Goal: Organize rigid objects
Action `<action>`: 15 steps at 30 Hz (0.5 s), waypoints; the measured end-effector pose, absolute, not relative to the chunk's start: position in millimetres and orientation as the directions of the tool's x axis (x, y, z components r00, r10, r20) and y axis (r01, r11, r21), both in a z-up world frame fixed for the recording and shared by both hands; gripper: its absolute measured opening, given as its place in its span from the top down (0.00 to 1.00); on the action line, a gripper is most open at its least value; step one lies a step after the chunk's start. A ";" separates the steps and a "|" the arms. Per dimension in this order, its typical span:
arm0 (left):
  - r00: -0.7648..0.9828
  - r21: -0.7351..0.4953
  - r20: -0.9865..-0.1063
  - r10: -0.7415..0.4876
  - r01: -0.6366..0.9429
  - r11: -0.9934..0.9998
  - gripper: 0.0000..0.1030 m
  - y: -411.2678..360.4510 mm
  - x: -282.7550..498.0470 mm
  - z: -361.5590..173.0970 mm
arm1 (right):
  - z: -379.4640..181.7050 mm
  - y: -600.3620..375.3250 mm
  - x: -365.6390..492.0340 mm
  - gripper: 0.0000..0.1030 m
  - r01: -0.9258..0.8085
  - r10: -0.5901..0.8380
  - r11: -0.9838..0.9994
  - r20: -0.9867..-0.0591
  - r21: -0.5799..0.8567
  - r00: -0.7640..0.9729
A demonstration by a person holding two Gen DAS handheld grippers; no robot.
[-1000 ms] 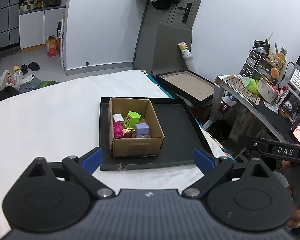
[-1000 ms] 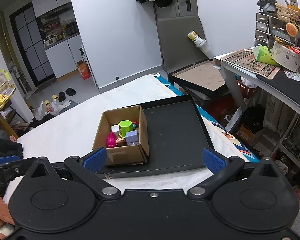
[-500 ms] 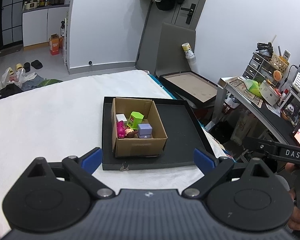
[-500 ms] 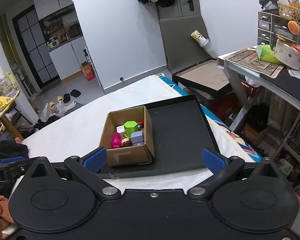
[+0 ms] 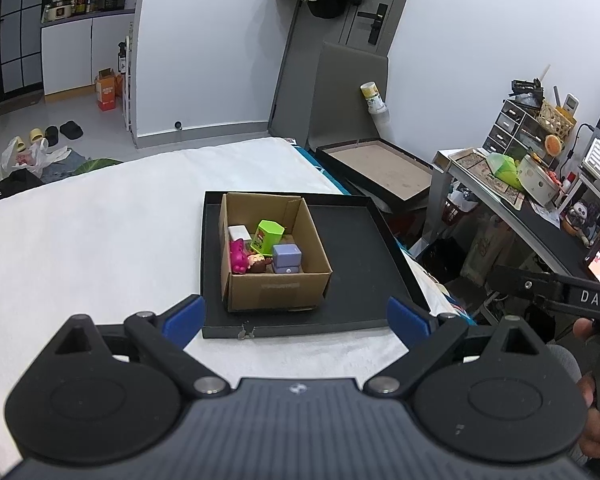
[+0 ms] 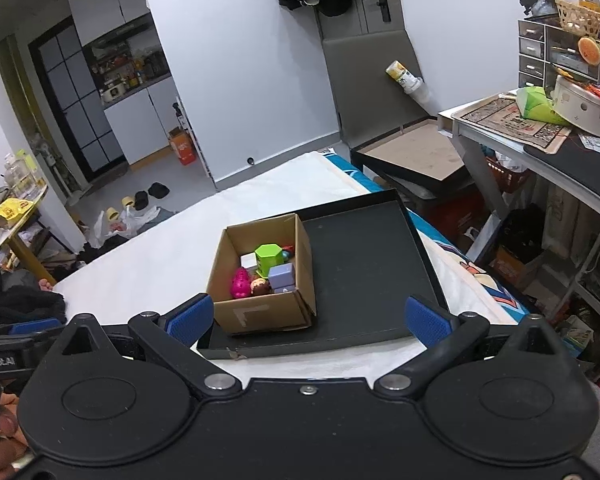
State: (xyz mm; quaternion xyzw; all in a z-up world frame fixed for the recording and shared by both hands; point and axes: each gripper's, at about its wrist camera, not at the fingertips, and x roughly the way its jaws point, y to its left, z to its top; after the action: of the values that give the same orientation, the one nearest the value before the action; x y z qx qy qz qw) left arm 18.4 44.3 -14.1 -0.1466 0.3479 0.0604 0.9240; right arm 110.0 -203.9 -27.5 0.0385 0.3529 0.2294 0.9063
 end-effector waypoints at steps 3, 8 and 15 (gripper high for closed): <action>0.750 -0.227 -0.661 0.009 -0.211 0.951 0.06 43.7 19.0 -13.9 | -28.2 -203.6 109.6 0.00 -0.388 0.440 0.893 -0.623 0.227 0.647; 0.749 -0.226 -0.662 0.012 -0.214 0.950 0.06 42.9 18.6 -14.5 | -29.5 -204.4 110.5 0.00 -0.381 0.433 0.897 -0.625 0.226 0.650; 0.748 -0.227 -0.664 0.006 -0.209 0.951 0.06 40.8 18.9 -15.6 | -30.3 -205.7 110.3 0.00 -0.379 0.432 0.898 -0.624 0.226 0.652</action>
State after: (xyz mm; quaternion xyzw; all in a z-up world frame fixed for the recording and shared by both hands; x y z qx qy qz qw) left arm 18.9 40.8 -15.6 -0.1450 0.3503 0.0580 0.9235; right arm 110.3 -205.7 -30.3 0.0376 0.3526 0.2231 0.9080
